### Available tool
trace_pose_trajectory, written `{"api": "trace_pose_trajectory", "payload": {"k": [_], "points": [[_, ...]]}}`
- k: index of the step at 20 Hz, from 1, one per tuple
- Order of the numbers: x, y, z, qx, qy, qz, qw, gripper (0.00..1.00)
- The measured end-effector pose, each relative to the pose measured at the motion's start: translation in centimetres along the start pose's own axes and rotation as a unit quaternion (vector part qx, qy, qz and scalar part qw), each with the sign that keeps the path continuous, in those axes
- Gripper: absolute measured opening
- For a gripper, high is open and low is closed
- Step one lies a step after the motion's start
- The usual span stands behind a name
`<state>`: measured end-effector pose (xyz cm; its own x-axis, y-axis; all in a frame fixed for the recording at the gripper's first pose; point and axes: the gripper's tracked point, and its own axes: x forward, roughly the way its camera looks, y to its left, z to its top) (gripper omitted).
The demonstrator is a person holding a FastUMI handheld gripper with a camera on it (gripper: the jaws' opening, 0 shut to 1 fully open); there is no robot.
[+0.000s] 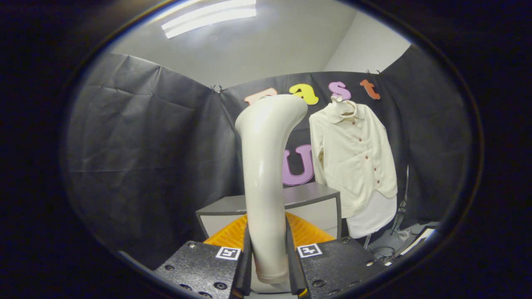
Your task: Iron the clothes twice with a garment steamer, once on the left side and once on the right side.
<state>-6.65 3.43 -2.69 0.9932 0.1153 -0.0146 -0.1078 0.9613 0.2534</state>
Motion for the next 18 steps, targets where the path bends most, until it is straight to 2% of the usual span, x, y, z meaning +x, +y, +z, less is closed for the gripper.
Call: {"api": "trace_pose_trajectory", "payload": {"k": [18], "points": [[0.5,0.3,-1.6,-0.014,0.017,-0.013,1.0,0.35]]}}
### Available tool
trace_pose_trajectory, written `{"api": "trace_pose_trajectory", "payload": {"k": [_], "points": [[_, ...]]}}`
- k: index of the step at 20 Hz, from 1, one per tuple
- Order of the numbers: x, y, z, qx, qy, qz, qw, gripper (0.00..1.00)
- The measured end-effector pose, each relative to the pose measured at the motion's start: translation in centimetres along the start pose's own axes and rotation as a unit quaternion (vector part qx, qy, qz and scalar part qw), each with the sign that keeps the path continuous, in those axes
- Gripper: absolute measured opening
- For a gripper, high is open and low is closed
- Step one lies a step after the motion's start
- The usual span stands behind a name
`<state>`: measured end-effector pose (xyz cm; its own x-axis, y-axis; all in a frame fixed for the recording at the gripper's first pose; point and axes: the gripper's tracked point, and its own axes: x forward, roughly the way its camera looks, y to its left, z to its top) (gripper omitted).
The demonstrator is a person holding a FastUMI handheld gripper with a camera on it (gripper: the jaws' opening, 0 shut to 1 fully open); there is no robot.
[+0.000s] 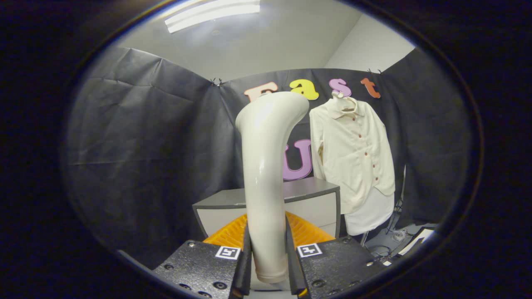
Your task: Iron the clothes twice with a garment steamer, once on the left side and once on the right side.
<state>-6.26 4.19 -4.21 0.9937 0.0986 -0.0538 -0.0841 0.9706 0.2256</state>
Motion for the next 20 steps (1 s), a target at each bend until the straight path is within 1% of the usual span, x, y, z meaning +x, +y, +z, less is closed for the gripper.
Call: {"api": "trace_pose_trajectory", "payload": {"k": [15,20], "points": [[-0.19,-0.43,-0.75,-0.004,0.008,-0.008,1.0,0.36],[-0.06,-0.84,-0.99,0.007,0.013,-0.012,1.0,0.36]]}}
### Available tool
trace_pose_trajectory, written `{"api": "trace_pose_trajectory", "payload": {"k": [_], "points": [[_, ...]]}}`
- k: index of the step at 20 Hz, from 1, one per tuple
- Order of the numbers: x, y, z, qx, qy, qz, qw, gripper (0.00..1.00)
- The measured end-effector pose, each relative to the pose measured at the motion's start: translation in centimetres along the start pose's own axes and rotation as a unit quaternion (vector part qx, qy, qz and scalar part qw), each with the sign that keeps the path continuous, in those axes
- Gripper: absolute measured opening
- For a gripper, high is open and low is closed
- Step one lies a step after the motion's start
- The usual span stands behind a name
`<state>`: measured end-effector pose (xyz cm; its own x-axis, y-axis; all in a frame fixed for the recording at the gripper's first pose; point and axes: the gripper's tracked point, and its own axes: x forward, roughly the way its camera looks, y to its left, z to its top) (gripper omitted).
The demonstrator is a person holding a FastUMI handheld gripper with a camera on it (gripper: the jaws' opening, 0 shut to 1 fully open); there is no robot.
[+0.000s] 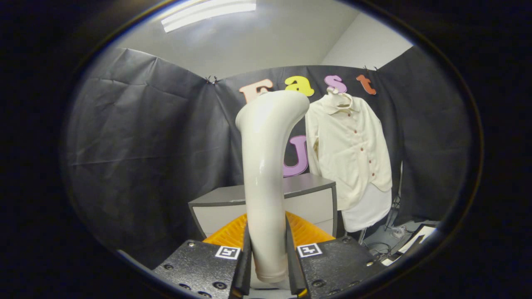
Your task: Iron the clothes twice with a garment steamer, once on the left side and once on the right side.
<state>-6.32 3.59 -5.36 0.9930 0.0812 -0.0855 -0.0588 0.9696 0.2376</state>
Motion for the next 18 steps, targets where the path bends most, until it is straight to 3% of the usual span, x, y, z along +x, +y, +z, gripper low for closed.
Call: {"api": "trace_pose_trajectory", "payload": {"k": [18], "points": [[0.3,0.0,-1.1,-0.007,0.007,-0.002,1.0,0.35]]}}
